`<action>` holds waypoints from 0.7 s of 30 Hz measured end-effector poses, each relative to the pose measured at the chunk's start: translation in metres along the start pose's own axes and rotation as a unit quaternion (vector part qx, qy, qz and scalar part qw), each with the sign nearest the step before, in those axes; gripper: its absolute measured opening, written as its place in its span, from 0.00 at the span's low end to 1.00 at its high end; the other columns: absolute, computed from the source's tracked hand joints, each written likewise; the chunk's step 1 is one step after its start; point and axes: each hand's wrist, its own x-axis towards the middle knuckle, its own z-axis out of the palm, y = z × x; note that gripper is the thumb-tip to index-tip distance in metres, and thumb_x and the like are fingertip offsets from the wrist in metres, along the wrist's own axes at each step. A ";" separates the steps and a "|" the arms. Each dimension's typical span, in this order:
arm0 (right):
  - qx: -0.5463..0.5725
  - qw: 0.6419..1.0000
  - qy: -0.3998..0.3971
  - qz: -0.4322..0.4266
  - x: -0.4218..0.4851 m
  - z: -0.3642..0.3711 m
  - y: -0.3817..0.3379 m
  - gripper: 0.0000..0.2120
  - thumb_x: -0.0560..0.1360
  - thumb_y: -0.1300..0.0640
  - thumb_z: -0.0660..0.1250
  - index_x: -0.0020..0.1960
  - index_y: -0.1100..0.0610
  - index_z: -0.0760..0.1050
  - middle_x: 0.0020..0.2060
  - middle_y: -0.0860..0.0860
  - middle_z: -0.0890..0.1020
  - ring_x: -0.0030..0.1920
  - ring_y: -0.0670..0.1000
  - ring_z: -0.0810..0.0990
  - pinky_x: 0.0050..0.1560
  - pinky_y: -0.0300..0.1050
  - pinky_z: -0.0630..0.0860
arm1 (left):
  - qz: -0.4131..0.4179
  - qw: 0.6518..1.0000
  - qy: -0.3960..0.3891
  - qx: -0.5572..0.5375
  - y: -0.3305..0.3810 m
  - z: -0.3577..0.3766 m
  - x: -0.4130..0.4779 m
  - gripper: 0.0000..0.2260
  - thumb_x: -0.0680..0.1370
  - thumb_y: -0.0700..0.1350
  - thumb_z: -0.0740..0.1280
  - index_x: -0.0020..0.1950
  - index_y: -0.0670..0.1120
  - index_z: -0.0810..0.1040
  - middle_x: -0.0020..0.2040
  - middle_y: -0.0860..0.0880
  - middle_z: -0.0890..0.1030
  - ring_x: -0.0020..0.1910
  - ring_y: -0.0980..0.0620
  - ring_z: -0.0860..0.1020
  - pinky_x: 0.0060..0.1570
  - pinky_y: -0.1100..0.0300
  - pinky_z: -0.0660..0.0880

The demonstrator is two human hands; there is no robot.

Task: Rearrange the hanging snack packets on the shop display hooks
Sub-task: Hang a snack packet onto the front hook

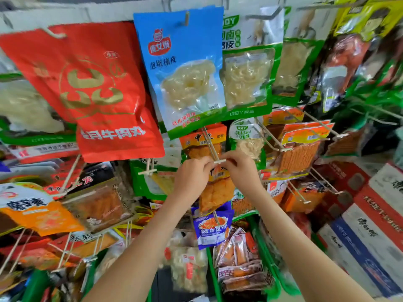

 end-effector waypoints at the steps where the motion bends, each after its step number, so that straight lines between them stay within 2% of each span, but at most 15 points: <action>1: -0.002 1.000 0.000 -0.011 -0.001 0.001 0.001 0.05 0.73 0.65 0.66 0.47 0.60 0.80 0.40 0.53 0.78 0.37 0.46 0.73 0.36 0.28 0.67 | 0.013 1.000 0.008 -0.004 -0.002 0.000 -0.001 0.09 0.80 0.47 0.62 0.53 0.47 0.81 0.36 0.48 0.81 0.34 0.48 0.77 0.30 0.53 0.72; 3: -0.002 1.000 0.003 -0.022 0.000 0.001 0.003 0.05 0.74 0.65 0.66 0.47 0.59 0.80 0.40 0.51 0.78 0.36 0.41 0.72 0.35 0.27 0.66 | 0.032 0.999 0.026 -0.009 -0.006 0.001 -0.001 0.09 0.79 0.47 0.63 0.52 0.47 0.81 0.36 0.48 0.81 0.34 0.48 0.77 0.30 0.54 0.73; 5: 0.008 1.000 0.007 -0.025 0.000 0.000 0.003 0.06 0.73 0.65 0.65 0.46 0.58 0.80 0.40 0.50 0.78 0.36 0.39 0.72 0.36 0.27 0.66 | 0.042 0.998 0.044 -0.004 -0.006 0.002 -0.001 0.09 0.79 0.47 0.63 0.52 0.47 0.81 0.35 0.48 0.80 0.32 0.49 0.75 0.26 0.58 0.68; 8: 0.019 0.999 0.016 -0.045 0.002 -0.001 0.001 0.08 0.73 0.66 0.63 0.46 0.58 0.80 0.39 0.49 0.77 0.39 0.39 0.72 0.38 0.28 0.66 | 0.048 0.996 0.069 -0.011 -0.005 0.001 -0.002 0.08 0.79 0.46 0.64 0.51 0.46 0.82 0.34 0.48 0.79 0.31 0.51 0.73 0.24 0.63 0.60; 12: 0.022 0.999 -0.006 -0.044 0.008 0.000 0.002 0.08 0.73 0.66 0.64 0.44 0.56 0.80 0.39 0.47 0.77 0.40 0.40 0.72 0.38 0.29 0.66 | 0.045 0.997 0.063 -0.026 -0.007 0.000 0.001 0.09 0.79 0.46 0.63 0.50 0.47 0.82 0.33 0.51 0.77 0.31 0.53 0.71 0.25 0.64 0.59; 14: 0.041 0.999 -0.020 -0.025 0.011 0.002 0.006 0.07 0.74 0.65 0.65 0.45 0.55 0.80 0.39 0.46 0.78 0.40 0.42 0.73 0.39 0.33 0.67 | 0.032 0.998 0.048 -0.036 -0.009 0.001 0.004 0.09 0.79 0.47 0.62 0.50 0.47 0.82 0.32 0.52 0.75 0.30 0.53 0.70 0.25 0.64 0.58; 19: 0.057 0.998 -0.035 -0.003 0.024 0.011 0.017 0.06 0.75 0.62 0.64 0.46 0.59 0.80 0.41 0.52 0.80 0.41 0.46 0.74 0.41 0.36 0.69 | -0.013 0.998 0.046 -0.027 -0.016 0.013 0.016 0.09 0.80 0.49 0.62 0.50 0.48 0.81 0.37 0.49 0.81 0.32 0.51 0.73 0.27 0.59 0.61; 21: 0.050 0.998 -0.033 -0.005 0.033 0.016 0.021 0.05 0.75 0.61 0.64 0.46 0.58 0.80 0.41 0.53 0.80 0.41 0.47 0.75 0.40 0.36 0.68 | -0.026 0.998 0.055 0.001 -0.017 0.018 0.024 0.10 0.80 0.49 0.61 0.50 0.47 0.80 0.38 0.48 0.81 0.36 0.48 0.77 0.28 0.57 0.67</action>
